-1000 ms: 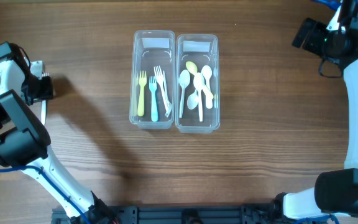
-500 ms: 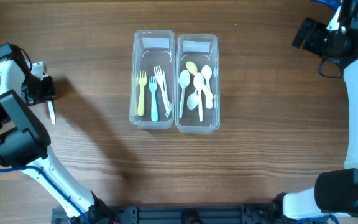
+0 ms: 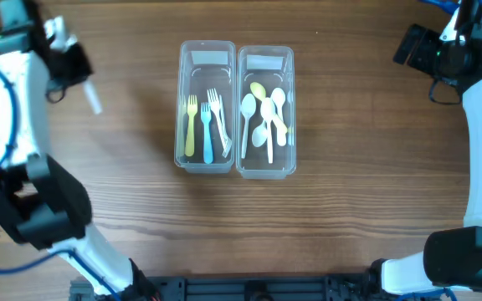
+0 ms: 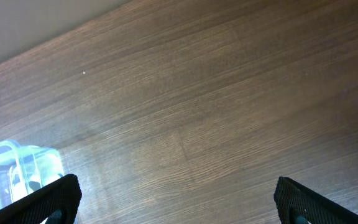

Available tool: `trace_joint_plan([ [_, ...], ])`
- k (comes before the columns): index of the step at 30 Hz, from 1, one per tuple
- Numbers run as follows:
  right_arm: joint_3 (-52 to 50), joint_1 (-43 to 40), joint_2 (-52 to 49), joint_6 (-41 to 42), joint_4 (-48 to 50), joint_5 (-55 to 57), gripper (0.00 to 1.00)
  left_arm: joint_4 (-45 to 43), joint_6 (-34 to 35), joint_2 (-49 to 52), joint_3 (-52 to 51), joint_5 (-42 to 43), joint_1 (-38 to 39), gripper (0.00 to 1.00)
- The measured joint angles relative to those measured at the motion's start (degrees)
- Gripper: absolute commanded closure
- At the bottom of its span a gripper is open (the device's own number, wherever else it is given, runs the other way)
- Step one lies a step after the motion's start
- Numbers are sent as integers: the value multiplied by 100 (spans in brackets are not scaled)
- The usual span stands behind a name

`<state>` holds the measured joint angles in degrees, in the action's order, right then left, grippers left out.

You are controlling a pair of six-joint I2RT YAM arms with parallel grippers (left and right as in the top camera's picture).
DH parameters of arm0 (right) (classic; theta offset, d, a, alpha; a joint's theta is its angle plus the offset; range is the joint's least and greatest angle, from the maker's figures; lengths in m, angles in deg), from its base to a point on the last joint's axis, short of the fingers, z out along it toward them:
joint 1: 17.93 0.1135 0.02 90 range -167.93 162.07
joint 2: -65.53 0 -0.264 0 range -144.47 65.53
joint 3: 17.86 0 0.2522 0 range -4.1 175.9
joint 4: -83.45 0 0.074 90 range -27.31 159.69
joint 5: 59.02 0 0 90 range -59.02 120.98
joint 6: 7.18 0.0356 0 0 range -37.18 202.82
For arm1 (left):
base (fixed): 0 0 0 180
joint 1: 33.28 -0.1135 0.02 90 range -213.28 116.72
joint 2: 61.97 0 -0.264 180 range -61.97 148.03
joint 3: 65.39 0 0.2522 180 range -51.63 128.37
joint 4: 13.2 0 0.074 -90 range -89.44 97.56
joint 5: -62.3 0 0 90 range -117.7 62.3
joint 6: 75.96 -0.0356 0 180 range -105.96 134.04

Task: Pack container
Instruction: 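Carry the last white fork into the left container and release it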

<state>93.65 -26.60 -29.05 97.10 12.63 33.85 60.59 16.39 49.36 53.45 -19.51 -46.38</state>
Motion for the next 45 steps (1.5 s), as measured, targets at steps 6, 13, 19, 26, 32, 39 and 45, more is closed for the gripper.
trace_joint_plan([
  [6,0,0,0,0,0,0,0,92,811,-343,31,544,1561,96],
  [13,0,0,0,0,0,0,0,136,1102,-186,22,-94,3169,96],
  [19,0,0,0,0,2,0,0,131,1217,245,-44,-535,3314,96],
  [26,0,-2,0,0,2,0,0,232,1237,402,-57,-625,3265,55],
  [32,0,0,0,0,2,0,0,229,1307,612,-133,-667,3261,9],
  [39,0,0,0,0,4,0,0,632,1272,595,319,-662,2911,7],
  [45,0,-2,0,0,4,0,0,684,1193,-584,1255,-728,1703,0],
])
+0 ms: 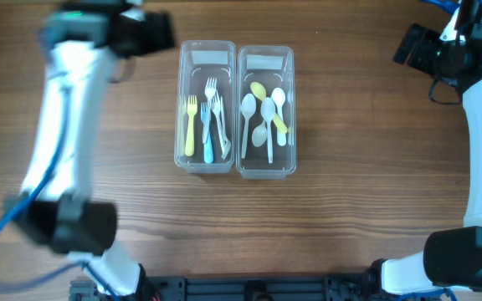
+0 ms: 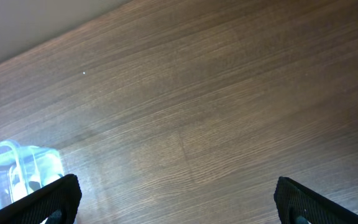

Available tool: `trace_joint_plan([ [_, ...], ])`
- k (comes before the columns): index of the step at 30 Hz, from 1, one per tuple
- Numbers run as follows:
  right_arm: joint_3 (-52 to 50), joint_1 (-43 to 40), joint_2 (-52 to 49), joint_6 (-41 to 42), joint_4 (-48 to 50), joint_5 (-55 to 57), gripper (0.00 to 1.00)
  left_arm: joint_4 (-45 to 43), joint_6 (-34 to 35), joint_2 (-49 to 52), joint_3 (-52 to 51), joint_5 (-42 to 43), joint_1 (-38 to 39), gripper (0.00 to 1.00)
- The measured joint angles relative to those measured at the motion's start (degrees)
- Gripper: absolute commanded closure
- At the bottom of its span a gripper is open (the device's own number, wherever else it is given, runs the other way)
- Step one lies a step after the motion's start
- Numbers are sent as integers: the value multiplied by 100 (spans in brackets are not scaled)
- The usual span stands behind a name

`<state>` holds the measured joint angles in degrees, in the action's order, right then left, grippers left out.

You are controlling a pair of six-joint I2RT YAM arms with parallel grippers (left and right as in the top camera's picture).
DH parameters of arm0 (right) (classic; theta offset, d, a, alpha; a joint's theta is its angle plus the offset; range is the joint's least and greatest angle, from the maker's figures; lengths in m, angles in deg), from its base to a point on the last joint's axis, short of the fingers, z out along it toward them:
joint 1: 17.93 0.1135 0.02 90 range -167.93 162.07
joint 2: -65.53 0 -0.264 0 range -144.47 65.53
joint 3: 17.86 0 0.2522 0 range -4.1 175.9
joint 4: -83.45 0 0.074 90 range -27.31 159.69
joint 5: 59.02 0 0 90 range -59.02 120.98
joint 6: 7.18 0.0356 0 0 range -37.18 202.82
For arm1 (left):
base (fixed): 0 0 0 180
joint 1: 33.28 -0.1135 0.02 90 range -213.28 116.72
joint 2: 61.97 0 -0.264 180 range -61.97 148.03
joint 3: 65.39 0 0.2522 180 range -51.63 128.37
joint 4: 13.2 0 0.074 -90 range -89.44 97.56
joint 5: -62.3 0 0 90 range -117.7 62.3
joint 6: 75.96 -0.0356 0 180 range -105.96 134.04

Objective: Pack container

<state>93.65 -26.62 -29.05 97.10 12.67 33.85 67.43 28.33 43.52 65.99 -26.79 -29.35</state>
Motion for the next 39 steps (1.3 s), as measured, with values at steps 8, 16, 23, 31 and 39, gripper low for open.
trace_joint_plan([
  [8,0,2,0,0,0,0,0,293,-2,-828,179,-107,-1110,0],
  [16,0,2,15,0,0,0,0,330,-2,-719,168,-107,-1139,0],
  [23,-68,848,2028,0,39,11,0,339,-2,-719,168,-107,-1139,0],
  [31,-1386,1641,5377,-28,938,155,0,350,-2,-719,168,-105,-1141,0],
  [39,-5517,1641,7866,-35,3244,46,0,348,-2,-719,166,-107,-1145,0],
])
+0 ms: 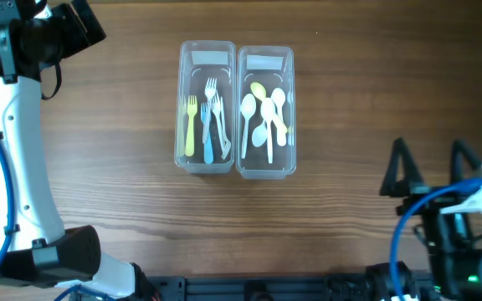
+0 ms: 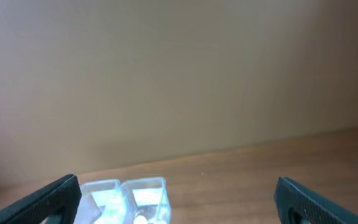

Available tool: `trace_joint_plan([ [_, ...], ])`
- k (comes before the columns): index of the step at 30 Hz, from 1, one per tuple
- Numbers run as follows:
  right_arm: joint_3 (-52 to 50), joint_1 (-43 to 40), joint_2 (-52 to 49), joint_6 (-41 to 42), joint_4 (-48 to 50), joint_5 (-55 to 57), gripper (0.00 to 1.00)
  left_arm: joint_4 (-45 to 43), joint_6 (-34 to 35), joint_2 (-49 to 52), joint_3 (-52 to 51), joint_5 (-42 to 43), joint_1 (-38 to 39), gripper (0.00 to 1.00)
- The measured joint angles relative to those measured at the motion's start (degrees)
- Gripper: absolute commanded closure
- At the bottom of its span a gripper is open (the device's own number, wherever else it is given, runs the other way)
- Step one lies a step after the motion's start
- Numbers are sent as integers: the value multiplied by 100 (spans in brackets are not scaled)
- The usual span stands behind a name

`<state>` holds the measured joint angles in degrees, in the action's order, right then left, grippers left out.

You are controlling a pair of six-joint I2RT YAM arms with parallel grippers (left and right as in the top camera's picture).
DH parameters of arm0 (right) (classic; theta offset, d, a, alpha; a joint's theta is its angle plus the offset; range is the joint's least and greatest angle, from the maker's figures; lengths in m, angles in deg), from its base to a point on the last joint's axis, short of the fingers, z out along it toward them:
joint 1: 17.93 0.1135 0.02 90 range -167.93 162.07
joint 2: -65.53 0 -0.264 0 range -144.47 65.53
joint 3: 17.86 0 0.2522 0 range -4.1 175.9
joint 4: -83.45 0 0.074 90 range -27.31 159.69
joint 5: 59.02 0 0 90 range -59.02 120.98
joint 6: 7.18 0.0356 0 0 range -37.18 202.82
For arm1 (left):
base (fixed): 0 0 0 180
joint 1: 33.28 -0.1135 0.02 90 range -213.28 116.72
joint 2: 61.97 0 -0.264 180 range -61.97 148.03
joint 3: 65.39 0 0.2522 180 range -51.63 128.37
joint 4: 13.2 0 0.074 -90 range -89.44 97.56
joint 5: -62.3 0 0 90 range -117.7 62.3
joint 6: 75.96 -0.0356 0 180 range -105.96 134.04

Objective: Pack container

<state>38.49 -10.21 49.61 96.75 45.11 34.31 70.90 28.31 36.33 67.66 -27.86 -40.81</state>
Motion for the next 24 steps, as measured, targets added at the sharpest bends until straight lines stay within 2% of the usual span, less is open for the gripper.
trace_joint_plan([
  [3,-1327,0,723,-11,496,-234,0,0,0,0,0,2,0,0],
  [9,-2527,-39,1270,-35,1110,-424,0,0,0,2,0,2,0,0],
  [17,-3713,-70,1327,-240,2249,-459,0,2,0,2,0,2,0,0],
  [24,-4177,-109,1462,-273,2557,-461,0,0,0,2,0,0,0,0],
])
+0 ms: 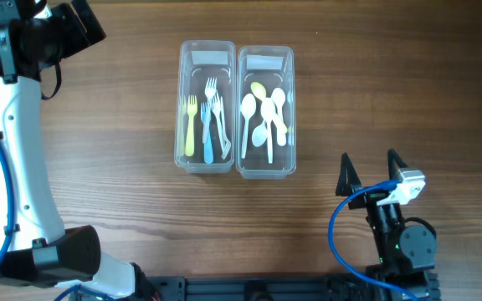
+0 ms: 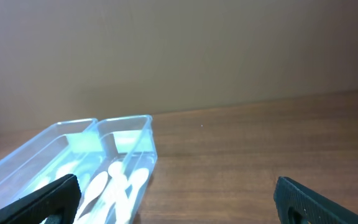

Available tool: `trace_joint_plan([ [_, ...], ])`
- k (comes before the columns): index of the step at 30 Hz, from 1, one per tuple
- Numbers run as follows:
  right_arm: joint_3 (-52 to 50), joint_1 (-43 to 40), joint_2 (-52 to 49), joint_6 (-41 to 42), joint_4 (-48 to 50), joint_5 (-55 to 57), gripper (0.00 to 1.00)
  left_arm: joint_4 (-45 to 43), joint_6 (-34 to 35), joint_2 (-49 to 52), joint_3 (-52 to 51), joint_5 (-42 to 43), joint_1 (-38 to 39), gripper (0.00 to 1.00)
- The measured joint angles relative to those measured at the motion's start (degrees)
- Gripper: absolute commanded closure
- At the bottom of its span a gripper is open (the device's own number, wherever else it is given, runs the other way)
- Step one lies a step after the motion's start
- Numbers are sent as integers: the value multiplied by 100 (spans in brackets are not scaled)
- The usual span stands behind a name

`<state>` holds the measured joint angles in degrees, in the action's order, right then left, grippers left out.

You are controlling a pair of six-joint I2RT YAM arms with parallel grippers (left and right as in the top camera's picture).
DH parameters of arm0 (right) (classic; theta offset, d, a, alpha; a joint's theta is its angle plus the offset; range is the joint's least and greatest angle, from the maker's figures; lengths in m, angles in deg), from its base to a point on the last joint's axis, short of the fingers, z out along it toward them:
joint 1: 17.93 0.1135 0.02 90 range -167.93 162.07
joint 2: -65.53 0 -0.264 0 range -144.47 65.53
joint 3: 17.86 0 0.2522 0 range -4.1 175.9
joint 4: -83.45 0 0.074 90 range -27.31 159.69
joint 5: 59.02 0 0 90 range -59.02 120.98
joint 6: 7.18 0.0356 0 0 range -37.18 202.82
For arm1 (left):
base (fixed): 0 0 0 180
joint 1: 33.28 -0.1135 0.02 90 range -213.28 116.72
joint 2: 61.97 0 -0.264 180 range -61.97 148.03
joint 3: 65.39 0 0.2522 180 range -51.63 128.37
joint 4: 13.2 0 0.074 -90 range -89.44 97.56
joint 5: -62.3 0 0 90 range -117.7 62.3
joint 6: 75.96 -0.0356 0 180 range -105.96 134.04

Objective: Pack container

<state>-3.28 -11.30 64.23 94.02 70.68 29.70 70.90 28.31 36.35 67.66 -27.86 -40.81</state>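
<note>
Two clear plastic containers stand side by side mid-table. The left container [image 1: 207, 159] holds yellow, blue and white forks [image 1: 207, 109]. The right container [image 1: 265, 167] holds white and yellow spoons [image 1: 266, 113]; the right wrist view shows it too [image 2: 145, 134]. My right gripper [image 1: 366, 163] is low at the table's front right, open and empty [image 2: 179, 208], pointing toward the containers. My left arm [image 1: 61, 29] is at the far left corner; its fingers do not show.
Bare brown wood table [image 1: 375, 100] surrounds the containers. A plain wall [image 2: 179, 50] rises behind the table's far edge. A blue cable [image 1: 341, 226] loops by the right arm's base.
My right arm has moved left along the front edge and sits lower. Its wrist view now shows the containers closer and from above. The left arm has not moved.
My left gripper held a white utensil at the far left while the right arm stood at the far right corner. Then the left arm was by the fork container, which held one more white fork. Later the left arm was back left and the right arm was at the front.
</note>
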Motion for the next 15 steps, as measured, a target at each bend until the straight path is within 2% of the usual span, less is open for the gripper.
trace_joint_plan([
  [15,-37,-208,11,-404,-92,-24,0,0,0,0,0,0,0,0],
])
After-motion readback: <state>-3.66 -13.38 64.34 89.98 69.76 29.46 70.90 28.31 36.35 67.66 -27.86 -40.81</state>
